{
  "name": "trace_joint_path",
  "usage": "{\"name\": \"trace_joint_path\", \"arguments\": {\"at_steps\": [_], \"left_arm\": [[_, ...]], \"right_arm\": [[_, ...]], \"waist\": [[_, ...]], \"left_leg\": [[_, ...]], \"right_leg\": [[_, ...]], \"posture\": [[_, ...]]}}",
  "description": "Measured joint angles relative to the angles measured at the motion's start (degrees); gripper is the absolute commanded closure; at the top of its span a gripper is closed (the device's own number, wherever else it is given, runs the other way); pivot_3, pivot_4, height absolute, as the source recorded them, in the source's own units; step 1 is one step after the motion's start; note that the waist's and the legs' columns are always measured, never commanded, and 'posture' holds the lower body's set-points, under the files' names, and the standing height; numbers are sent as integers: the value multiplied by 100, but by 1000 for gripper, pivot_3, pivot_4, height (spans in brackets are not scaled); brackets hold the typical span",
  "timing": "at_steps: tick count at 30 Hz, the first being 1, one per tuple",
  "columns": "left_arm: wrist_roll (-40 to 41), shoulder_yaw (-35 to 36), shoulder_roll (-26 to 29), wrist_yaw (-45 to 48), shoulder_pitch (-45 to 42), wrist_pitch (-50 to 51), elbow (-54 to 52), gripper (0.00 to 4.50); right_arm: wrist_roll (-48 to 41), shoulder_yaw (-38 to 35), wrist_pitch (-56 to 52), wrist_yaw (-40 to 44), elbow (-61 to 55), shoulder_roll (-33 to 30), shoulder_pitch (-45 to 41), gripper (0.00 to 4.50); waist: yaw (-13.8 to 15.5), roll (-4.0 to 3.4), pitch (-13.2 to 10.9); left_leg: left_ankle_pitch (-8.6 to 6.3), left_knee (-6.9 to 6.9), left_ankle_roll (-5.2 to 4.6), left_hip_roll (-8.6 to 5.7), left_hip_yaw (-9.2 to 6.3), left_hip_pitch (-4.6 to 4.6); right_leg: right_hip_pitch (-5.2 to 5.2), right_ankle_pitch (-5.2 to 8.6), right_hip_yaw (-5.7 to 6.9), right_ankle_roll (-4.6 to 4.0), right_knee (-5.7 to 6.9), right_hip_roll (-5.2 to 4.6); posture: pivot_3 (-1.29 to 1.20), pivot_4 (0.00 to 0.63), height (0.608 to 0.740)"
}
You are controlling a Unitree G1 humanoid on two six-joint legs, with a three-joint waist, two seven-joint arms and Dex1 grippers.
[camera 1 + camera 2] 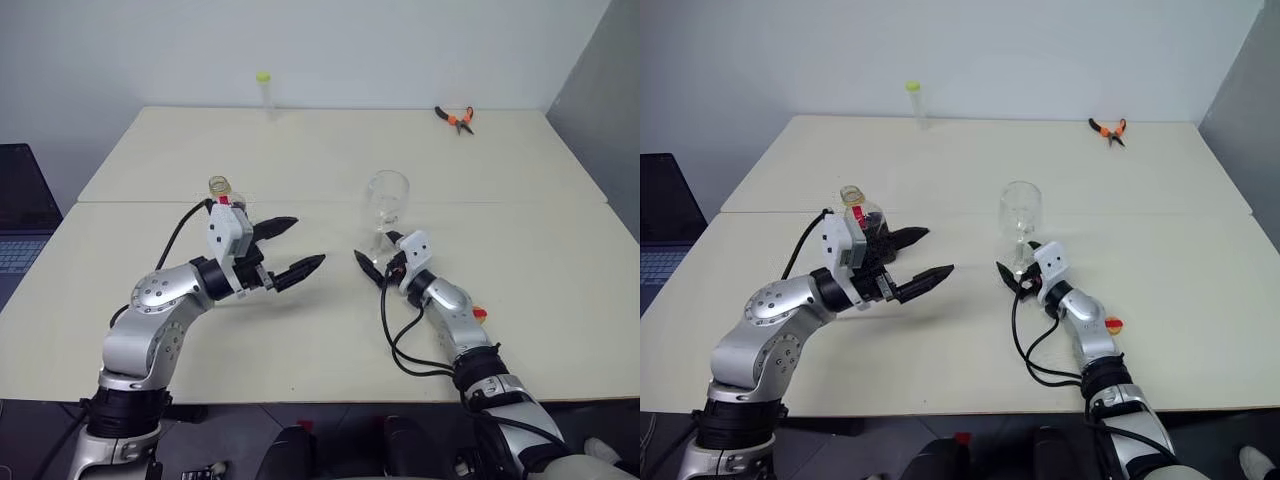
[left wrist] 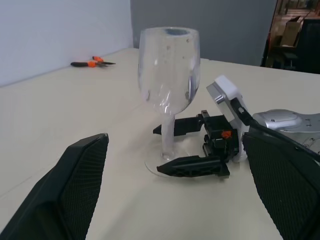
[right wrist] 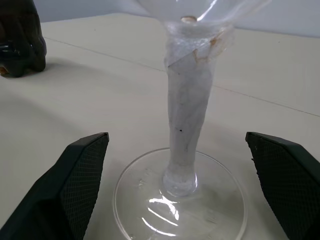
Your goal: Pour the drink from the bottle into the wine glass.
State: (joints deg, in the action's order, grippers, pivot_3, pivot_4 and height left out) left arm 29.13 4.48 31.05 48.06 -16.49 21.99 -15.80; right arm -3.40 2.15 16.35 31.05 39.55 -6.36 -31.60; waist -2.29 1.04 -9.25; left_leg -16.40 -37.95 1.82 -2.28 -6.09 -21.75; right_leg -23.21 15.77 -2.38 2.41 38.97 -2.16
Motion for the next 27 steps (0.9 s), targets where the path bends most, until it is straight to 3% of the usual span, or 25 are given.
{"name": "trace_joint_path", "arguments": {"at_steps": [12, 22, 27], "left_arm": [[9, 195, 40, -302, 221, 27, -560, 0], [12, 497, 39, -732, 1071, 112, -1040, 0], [-302, 505, -171, -1182, 1504, -117, -1099, 0]], "right_arm": [[-303, 1, -761, 251, -1165, -334, 655, 25], [-703, -31, -2412, 495, -3804, -1160, 2208, 25], [-1252, -527, -3130, 372, -5097, -1423, 2542, 25]], "waist": [[56, 0, 0], [62, -4, -2], [60, -5, -2]], "left_leg": [[-2, 0, -3, -1, 0, -2], [-13, 1, -22, 3, -2, -4], [-13, 2, -23, 8, -5, -2]], "right_leg": [[1, 0, 0, 0, -3, -2], [0, 1, -2, 1, -3, -13], [3, 1, 1, 1, -3, -11]], "posture": [[0, 150, 740], [0, 150, 740], [0, 150, 740]]}}
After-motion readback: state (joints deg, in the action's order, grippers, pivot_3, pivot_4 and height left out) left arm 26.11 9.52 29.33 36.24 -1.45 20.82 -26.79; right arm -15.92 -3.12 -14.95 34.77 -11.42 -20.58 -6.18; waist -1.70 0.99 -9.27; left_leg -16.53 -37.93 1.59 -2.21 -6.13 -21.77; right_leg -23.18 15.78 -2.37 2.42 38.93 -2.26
